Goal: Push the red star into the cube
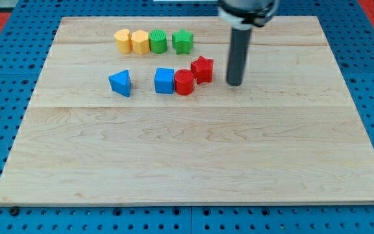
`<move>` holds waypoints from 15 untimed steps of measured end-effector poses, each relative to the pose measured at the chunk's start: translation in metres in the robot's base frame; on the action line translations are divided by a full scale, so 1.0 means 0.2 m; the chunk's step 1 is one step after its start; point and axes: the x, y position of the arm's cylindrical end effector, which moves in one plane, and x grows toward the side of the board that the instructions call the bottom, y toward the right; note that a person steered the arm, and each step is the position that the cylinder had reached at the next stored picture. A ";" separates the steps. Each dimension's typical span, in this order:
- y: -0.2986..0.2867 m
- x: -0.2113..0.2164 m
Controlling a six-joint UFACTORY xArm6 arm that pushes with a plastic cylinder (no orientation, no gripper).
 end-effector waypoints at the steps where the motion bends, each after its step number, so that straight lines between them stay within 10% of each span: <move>1: 0.03 -0.16; 5: -1.06 -0.13; 9: -0.50 -0.18; 15: -1.02 0.06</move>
